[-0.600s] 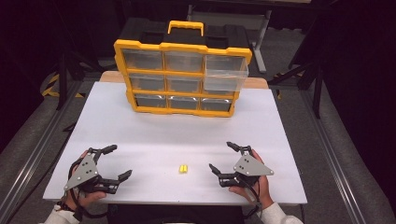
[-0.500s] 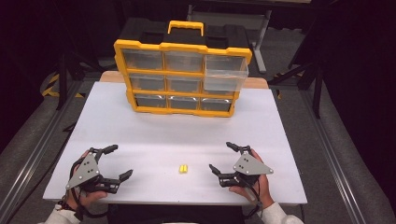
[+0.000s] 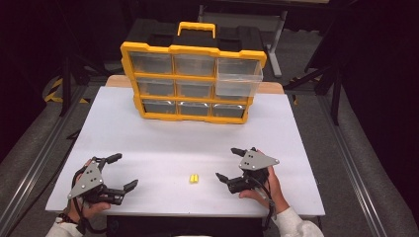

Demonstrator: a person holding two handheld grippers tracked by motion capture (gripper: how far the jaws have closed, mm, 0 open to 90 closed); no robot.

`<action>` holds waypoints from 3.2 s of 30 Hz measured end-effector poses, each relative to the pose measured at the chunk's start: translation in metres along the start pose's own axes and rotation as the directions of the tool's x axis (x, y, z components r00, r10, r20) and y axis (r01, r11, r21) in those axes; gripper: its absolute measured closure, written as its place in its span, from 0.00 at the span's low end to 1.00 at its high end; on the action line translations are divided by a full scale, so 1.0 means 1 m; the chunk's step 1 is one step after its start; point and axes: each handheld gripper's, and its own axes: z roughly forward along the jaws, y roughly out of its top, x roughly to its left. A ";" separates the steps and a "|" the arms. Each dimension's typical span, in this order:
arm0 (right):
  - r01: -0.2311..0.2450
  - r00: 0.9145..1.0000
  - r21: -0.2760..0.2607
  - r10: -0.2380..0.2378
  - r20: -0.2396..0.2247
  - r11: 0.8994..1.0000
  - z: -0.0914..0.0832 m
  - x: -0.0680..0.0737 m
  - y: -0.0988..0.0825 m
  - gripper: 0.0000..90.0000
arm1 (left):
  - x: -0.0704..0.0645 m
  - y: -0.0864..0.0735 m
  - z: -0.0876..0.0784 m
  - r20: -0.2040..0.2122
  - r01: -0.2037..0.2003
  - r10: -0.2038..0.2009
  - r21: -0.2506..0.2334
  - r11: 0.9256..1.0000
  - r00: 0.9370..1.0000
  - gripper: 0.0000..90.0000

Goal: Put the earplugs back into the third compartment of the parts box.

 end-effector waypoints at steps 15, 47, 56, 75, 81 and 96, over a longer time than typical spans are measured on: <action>0.128 0.976 0.104 -0.107 -0.189 0.986 0.041 0.003 0.023 0.24 | -0.001 0.000 0.003 0.024 -0.013 0.013 0.011 1.000 1.000 0.06; 0.211 0.900 0.237 -0.094 -0.427 0.948 0.095 0.021 0.006 0.69 | 0.001 -0.002 0.006 0.057 -0.021 0.019 0.030 0.999 0.998 0.05; 0.217 0.910 0.231 -0.111 -0.399 0.948 0.092 0.018 0.006 0.76 | 0.001 -0.002 0.006 0.058 -0.020 0.018 0.029 0.999 0.998 0.05; 0.179 0.944 0.146 -0.128 -0.304 0.973 0.063 0.008 0.013 0.78 | 0.000 -0.001 0.006 0.060 -0.027 0.025 0.027 0.999 0.998 0.05; 0.154 0.949 0.104 -0.117 -0.294 0.983 0.053 0.004 0.016 0.78 | 0.000 -0.001 0.005 0.065 -0.028 0.026 0.029 0.999 0.998 0.05; 0.165 0.962 0.028 -0.154 -0.226 0.986 0.025 0.003 0.029 0.78 | 0.000 -0.001 0.006 0.065 -0.027 0.025 0.027 0.999 0.998 0.05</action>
